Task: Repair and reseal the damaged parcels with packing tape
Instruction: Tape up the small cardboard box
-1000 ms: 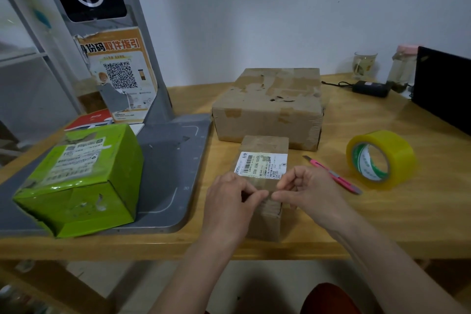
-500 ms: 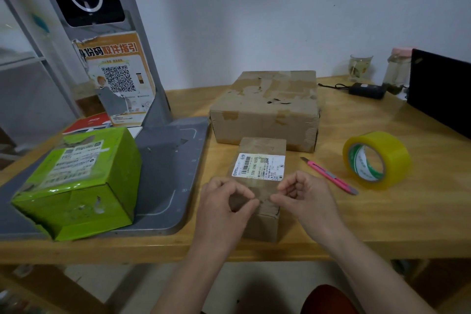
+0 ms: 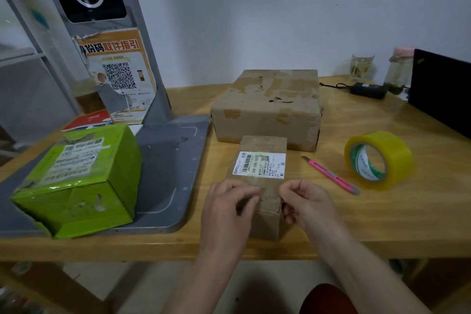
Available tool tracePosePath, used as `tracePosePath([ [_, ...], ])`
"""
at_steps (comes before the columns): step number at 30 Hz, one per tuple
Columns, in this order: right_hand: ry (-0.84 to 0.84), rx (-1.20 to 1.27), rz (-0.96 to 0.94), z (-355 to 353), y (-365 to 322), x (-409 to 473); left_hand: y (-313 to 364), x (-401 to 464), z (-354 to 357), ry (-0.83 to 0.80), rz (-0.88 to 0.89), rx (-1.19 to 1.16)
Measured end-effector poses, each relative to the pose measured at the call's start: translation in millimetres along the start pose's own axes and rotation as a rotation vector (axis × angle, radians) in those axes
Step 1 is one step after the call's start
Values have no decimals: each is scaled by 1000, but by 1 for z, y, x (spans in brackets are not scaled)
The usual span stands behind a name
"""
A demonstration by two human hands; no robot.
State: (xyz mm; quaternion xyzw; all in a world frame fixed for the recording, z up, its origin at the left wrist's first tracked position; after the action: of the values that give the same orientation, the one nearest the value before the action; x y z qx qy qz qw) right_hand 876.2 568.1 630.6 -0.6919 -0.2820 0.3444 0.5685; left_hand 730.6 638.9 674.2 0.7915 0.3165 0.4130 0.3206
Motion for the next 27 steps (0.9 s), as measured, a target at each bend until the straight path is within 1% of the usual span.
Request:
tracePosePath([
  [3, -6, -17, -10, 1, -3, 2, 2, -7, 0, 12, 178, 59],
  [5, -15, -32, -15, 1, -4, 3, 2, -12, 3, -37, 246, 102],
  [7, -39, -76, -28, 1, -8, 4, -2, -17, 7, -105, 241, 151],
  [9, -74, -131, -36, 1, -12, 5, -7, -21, 9, -127, 230, 196],
  [12, -99, -162, -32, 1, -15, 5, -10, -22, 6, -79, 222, 156],
  [17, -53, -165, -20, 2, -11, 4, -11, -21, 4, 12, 255, 5],
  [22, -43, -182, -16, 4, -13, 5, -15, -21, 0, 74, 265, -82],
  [27, 41, -192, -35, 6, -14, 7, -18, -20, -2, 117, 247, -183],
])
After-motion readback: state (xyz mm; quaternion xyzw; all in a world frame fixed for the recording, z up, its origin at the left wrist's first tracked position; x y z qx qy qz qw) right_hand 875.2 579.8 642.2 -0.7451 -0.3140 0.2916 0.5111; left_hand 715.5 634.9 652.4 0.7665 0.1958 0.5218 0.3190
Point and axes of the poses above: each hand's wrist, its own x-axis towards the middle knuckle, its own z-axis out of the palm, y = z × x, the point moved 7 cm from there along x, towards the middle knuckle, and after that the axes turned 13 degrees about -x, right-handed, at the moved point
